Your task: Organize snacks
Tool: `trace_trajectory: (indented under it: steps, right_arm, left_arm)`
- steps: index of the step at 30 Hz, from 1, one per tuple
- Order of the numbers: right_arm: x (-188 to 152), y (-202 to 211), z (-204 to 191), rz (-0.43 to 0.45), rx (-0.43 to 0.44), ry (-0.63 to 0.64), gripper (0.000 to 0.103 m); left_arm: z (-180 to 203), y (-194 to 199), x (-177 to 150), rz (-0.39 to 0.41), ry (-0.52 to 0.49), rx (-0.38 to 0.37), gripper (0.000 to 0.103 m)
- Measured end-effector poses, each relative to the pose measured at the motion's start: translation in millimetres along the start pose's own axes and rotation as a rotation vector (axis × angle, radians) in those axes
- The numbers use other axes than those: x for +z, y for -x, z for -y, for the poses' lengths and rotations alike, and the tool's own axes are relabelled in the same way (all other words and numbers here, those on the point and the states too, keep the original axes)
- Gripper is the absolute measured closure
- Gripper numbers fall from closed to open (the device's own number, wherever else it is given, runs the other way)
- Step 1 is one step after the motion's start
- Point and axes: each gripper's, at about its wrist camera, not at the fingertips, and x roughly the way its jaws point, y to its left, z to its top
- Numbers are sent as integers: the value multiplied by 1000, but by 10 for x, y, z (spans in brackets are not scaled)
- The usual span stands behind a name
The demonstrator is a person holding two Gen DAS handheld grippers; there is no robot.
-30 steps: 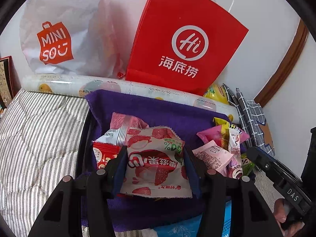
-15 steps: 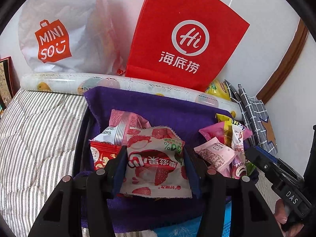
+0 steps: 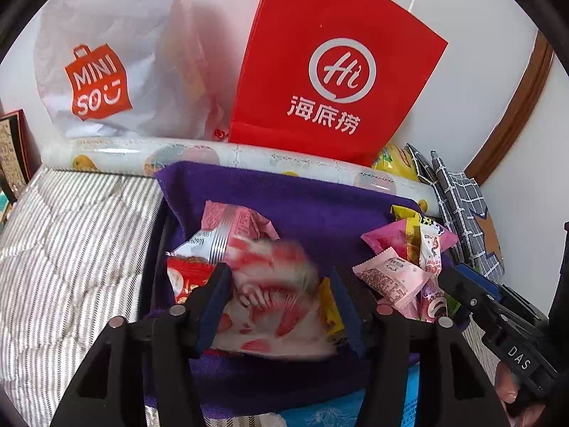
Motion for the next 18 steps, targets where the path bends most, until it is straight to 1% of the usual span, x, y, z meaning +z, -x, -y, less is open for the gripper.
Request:
trace_trajectory:
  steps: [1,2,6,14,16,18]
  right_arm:
    - [-2,1,-1,0,0,0,65]
    - [-2,1,-1,0,0,0,65]
    - [-3,-2,5,0,-4,0,64]
    - [-6,29,-24,15,-35,26,59]
    - [-6,40,-41,19,-43,37,56]
    - [-5,52,-59,20,-53,49,52]
  left_arm:
    - [0,18,5,7,-2,3,39]
    - [3,40,9,16,-4,8,34]
    - [34,89,18,33,-18,25,27]
    - [117,132,28,43,-70,97,26]
    - [124,152,35,43,-75,106,26]
    - [129,164,44,33,-81,99,26]
